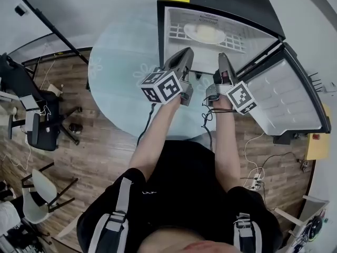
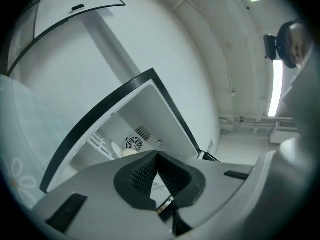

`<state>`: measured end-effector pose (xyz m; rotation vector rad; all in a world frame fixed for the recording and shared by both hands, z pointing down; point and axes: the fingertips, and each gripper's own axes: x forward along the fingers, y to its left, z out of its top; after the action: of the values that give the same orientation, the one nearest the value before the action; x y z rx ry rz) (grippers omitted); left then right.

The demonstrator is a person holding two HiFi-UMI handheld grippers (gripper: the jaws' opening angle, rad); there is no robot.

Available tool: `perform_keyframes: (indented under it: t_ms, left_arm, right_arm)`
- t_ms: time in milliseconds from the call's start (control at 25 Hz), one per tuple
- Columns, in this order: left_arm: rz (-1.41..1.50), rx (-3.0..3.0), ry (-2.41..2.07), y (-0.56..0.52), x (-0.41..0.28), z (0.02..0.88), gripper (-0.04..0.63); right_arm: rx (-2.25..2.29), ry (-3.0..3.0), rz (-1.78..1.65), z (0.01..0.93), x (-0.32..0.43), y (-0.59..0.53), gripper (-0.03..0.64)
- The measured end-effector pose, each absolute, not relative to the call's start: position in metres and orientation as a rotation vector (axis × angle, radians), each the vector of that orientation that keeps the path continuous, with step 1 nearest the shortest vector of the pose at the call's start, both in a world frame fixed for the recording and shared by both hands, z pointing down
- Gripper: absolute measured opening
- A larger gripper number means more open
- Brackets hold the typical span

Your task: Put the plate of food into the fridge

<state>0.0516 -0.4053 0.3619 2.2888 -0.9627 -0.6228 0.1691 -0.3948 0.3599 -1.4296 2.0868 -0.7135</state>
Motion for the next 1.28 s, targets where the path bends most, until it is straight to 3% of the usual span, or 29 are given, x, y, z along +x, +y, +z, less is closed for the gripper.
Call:
perform_keyframes:
  t_ms: [440,680,1280]
  left_arm:
    - [-0.480,2.660,-1.240,-0.345,0.030,0.351,-0.008]
    - [-0.310,2.703,-1.340,-0.339,0.029,0.371,-0.008]
    - [-0.260,2.674,-1.328,-0.366,0.043,0.383,-0.008]
  right_arm:
    - [-1.592,2.640,-0.057,0.347,0.105,-0.349,0.002]
    - [-1.658,2.656,-0.032,0.367,0.099,-0.348,0.000]
    - [-1.691,2.735,0.077,0.368,0.099,-0.365,0.002]
